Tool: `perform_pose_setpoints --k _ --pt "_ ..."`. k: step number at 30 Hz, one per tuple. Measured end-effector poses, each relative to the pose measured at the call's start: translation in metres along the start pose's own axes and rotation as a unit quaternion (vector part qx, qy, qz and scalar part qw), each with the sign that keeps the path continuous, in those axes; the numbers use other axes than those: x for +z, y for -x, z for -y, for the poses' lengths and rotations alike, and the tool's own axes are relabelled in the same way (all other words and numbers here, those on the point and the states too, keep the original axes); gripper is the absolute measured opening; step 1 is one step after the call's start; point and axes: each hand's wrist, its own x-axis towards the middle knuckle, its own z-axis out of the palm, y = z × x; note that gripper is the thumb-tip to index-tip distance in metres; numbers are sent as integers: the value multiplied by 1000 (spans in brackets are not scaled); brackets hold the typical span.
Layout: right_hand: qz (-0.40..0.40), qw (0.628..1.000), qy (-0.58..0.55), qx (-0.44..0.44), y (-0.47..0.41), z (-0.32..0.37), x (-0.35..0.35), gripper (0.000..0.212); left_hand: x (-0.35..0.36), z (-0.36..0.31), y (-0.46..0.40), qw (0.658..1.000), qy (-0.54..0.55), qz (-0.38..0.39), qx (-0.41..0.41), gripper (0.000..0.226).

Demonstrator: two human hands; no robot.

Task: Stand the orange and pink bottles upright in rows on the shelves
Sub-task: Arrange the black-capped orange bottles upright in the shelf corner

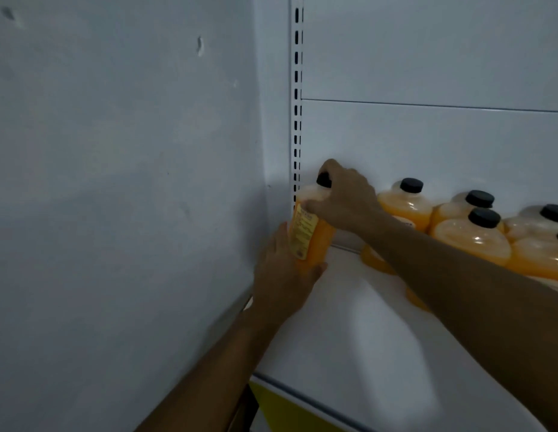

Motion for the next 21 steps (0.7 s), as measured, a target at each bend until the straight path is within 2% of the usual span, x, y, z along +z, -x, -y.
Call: perform_pose_setpoints --k 3,6,9,11,13,15,18,21 --pt "13 995 -81 59 6 11 -11 45 11 -15 0 999 -34 -23 -10 113" --pt "24 997 -57 39 12 20 -23 52 9 -24 -5 996 70 -37 -39 89" --pt "114 993 -43 -10 20 19 -52 66 -1 -20 -12 967 247 39 -54 69" --pt "184 979 -82 -15 29 12 -71 71 -6 -13 -16 935 331 122 -41 77" --pt "154 986 -62 -24 37 1 -80 73 -7 -13 -17 912 372 175 -18 77" --pt "101 994 -14 -28 42 -9 -86 77 -2 -21 -19 902 377 212 -12 67" --pt "76 991 101 -51 52 -19 -95 75 14 -36 -24 923 311 227 15 52" --pt "35 983 179 -22 62 -25 -99 64 32 -45 -30 933 291 211 33 58"
